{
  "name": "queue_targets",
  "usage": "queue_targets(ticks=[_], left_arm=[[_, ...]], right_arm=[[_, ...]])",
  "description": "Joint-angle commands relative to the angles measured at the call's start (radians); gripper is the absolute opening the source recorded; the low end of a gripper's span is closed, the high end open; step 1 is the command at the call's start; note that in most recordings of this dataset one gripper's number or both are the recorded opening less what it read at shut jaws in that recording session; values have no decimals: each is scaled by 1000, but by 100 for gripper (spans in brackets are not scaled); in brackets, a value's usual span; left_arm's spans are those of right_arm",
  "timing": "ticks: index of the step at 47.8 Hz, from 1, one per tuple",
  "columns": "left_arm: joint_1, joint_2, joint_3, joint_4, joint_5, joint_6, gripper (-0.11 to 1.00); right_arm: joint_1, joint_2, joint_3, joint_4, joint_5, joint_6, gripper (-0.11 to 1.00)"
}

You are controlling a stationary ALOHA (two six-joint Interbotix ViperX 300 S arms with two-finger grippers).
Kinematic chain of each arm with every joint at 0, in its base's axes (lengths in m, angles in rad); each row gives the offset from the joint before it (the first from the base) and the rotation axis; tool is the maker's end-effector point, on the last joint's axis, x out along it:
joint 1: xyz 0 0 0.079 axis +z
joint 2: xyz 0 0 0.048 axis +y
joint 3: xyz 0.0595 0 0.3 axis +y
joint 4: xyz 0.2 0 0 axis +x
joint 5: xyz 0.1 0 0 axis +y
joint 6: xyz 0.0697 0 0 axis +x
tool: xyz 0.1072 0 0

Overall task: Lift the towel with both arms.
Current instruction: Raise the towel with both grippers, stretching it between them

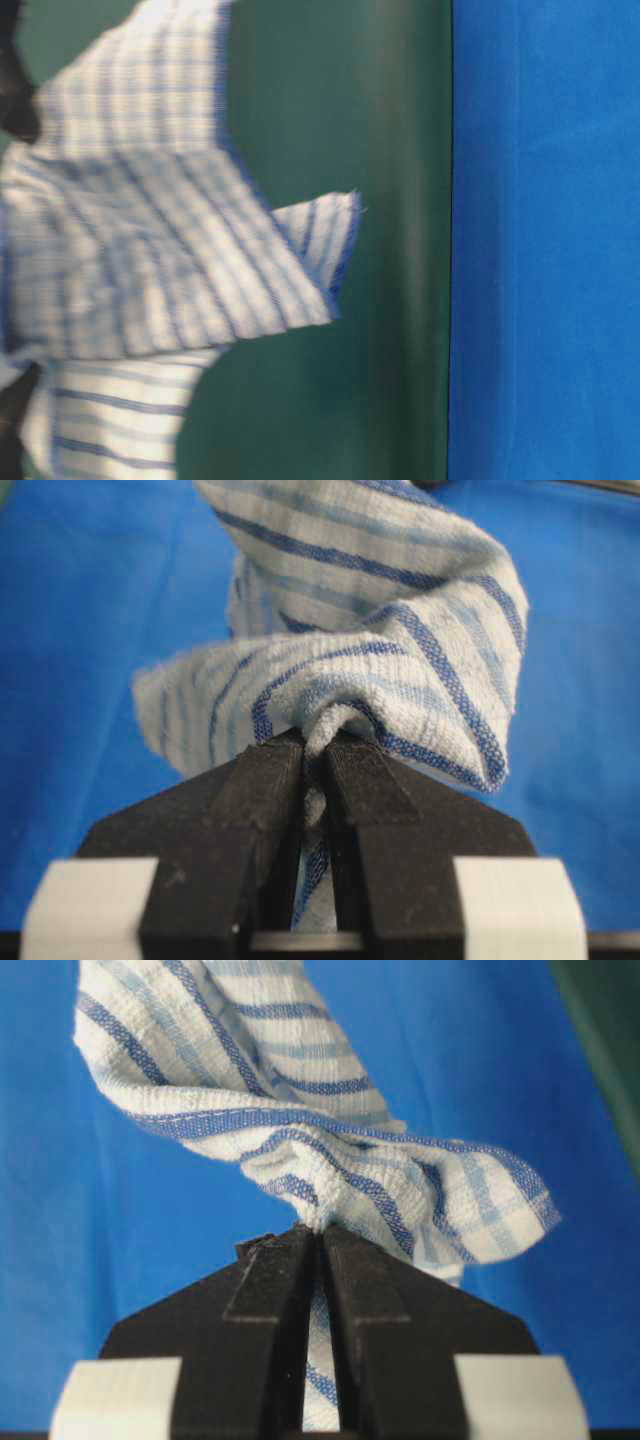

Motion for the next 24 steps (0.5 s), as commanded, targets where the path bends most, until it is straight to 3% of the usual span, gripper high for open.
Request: queue_targets(ticks=[1, 10, 24], left_arm=[[15, -8, -67, 5, 26, 2, 3], [35, 3, -133, 6, 71, 11, 3], [35, 20, -152, 6, 75, 78, 3]], right_arm=[[-2, -20, -66, -8, 28, -6, 7], [-2, -20, -127, -11, 81, -26, 7], [-2, -18, -127, -6, 83, -34, 7]])
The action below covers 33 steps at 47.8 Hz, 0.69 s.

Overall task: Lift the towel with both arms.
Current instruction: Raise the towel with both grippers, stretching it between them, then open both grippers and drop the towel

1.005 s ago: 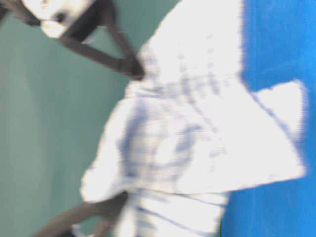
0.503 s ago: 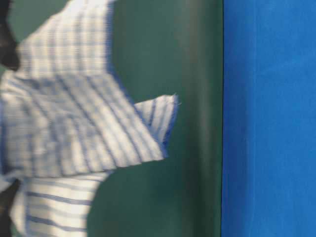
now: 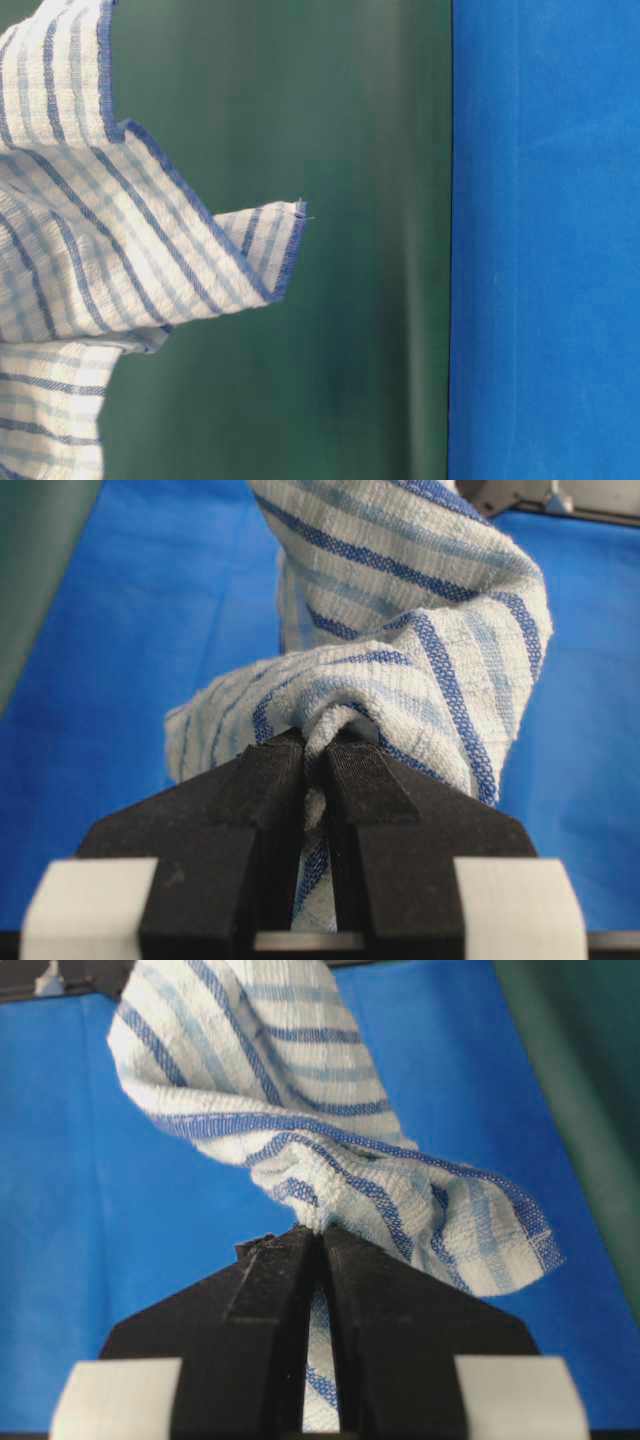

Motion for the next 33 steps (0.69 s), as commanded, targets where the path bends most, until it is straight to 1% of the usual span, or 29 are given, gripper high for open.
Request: queue_targets(ticks=[1, 7, 9, 13, 18, 19, 20, 23, 25, 26, 28, 30, 33], left_arm=[[2, -3, -32, 3, -6, 3, 3], [3, -2, -32, 3, -8, 6, 4], [3, 0, -32, 3, -9, 5, 8], [3, -2, -32, 3, -11, 3, 26], [3, -6, -25, 3, -14, 3, 56], [3, -9, -25, 3, -12, 3, 64], [3, -9, -23, 3, -12, 3, 70], [3, -12, -21, 3, -12, 3, 85], [3, -15, -18, 3, -11, 3, 91], [3, -17, -17, 3, -11, 5, 92], [3, -18, -14, 3, -8, 5, 92], [3, -21, -11, 3, -8, 3, 91], [3, -23, -6, 3, -8, 3, 91]], right_arm=[[-2, -12, -23, -2, -3, -8, 6], [-2, -11, -23, -5, -6, -23, 7], [-2, -11, -21, -5, -6, -32, 7], [-2, -8, -18, -5, -5, -49, 7], [-2, -3, -17, -5, -3, -54, 8], [-3, -2, -17, -5, -3, -54, 10], [-3, 0, -15, -5, -3, -52, 16], [-5, 8, -15, -6, 0, -55, 35], [-5, 11, -15, -9, 0, -55, 47], [-5, 14, -15, -14, 0, -54, 55], [-6, 15, -14, -21, 2, -48, 63], [-6, 17, -14, -23, 0, -46, 67], [-6, 17, -11, -25, 2, -46, 62]])
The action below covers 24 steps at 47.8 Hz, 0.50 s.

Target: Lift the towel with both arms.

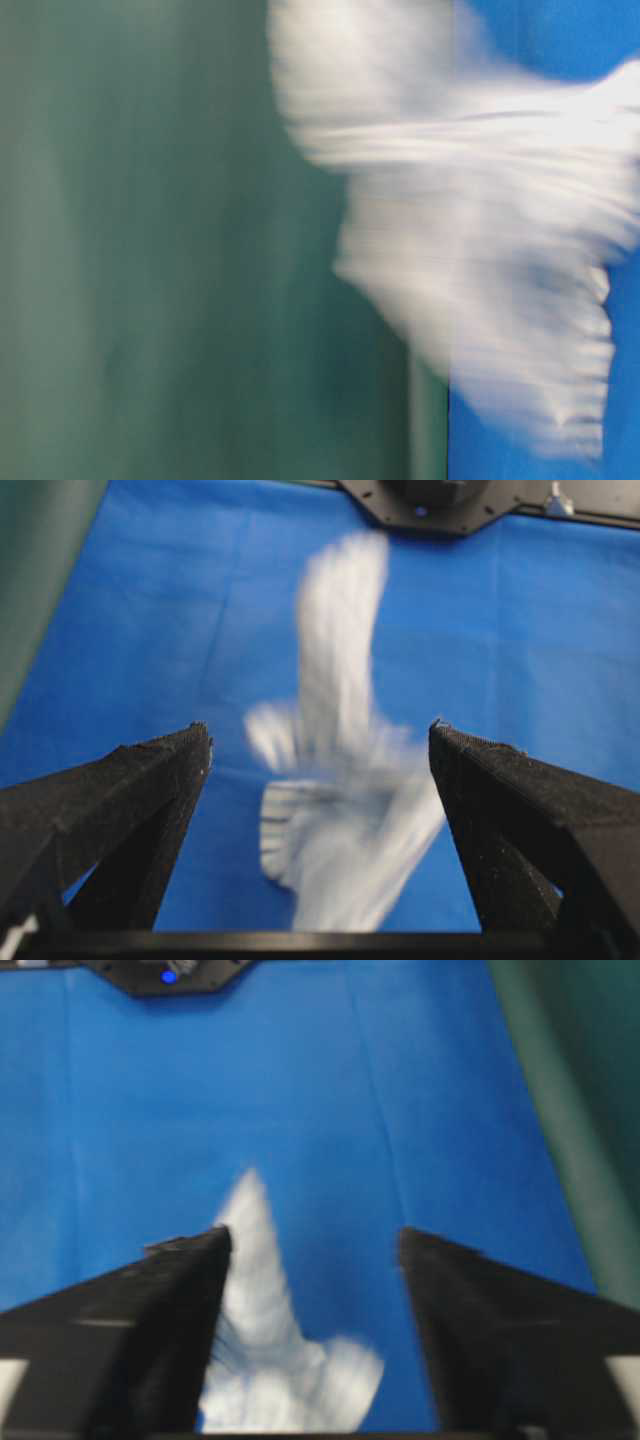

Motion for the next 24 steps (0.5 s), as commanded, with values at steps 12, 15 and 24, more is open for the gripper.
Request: queue_targets(ticks=[12, 15, 24], left_arm=[[-23, 9, 55, 2, -37, -6, 91], [-37, 26, 87, 2, -64, -6, 91], [-66, 98, 186, 2, -179, -6, 91]], right_arm=[[-3, -3, 86, 0, -11, 40, 62], [-3, -2, 132, 0, -26, 61, 62], [-2, 12, 282, -2, -121, 132, 62]])
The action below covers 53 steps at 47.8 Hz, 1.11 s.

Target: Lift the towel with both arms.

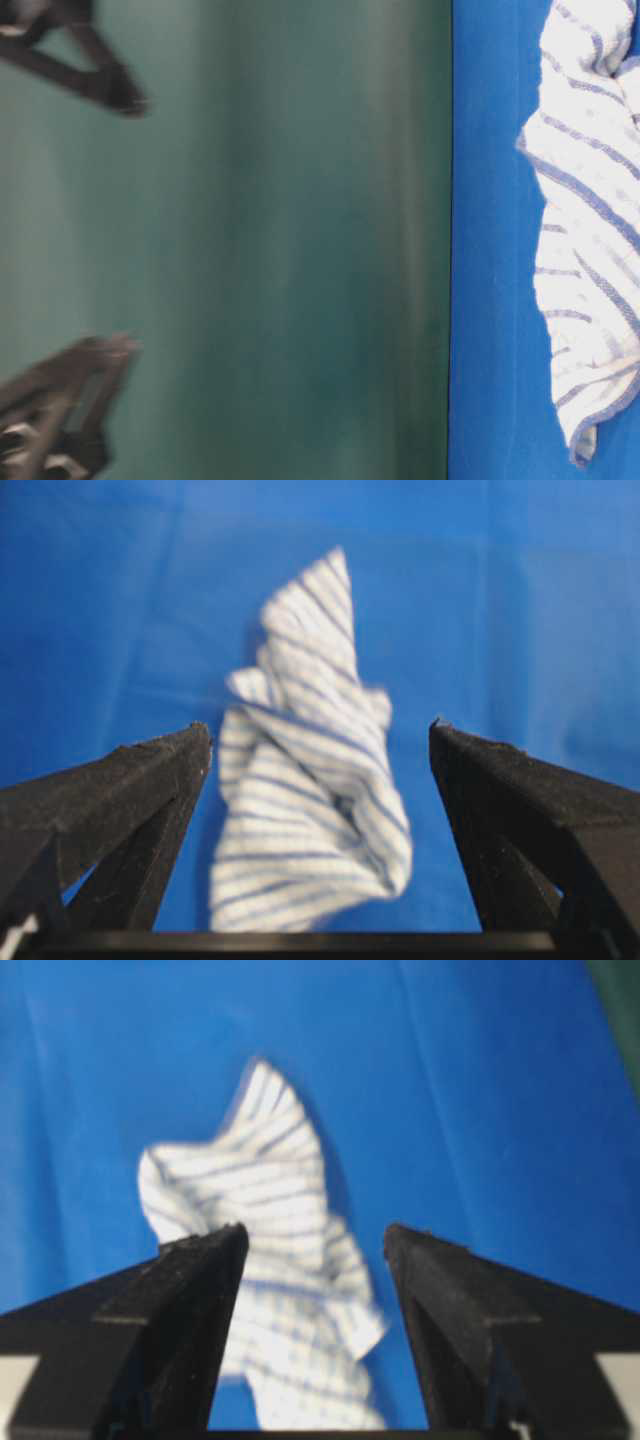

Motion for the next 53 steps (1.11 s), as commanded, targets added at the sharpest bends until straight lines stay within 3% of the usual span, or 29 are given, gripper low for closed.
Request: queue_targets(ticks=[1, 20, 34, 53], left_arm=[[-9, 26, 26, 2, -64, 2, 91], [-52, 230, 167, -2, -265, -6, 91], [-75, 382, 221, -2, -367, -6, 91], [-81, 538, 245, -2, -500, -6, 91]], right_arm=[[-2, 5, 64, 2, -66, 34, 62], [12, 140, 253, 2, -282, 124, 62], [67, 322, 252, 5, -371, 137, 62], [69, 472, 258, 15, -451, 137, 62]])
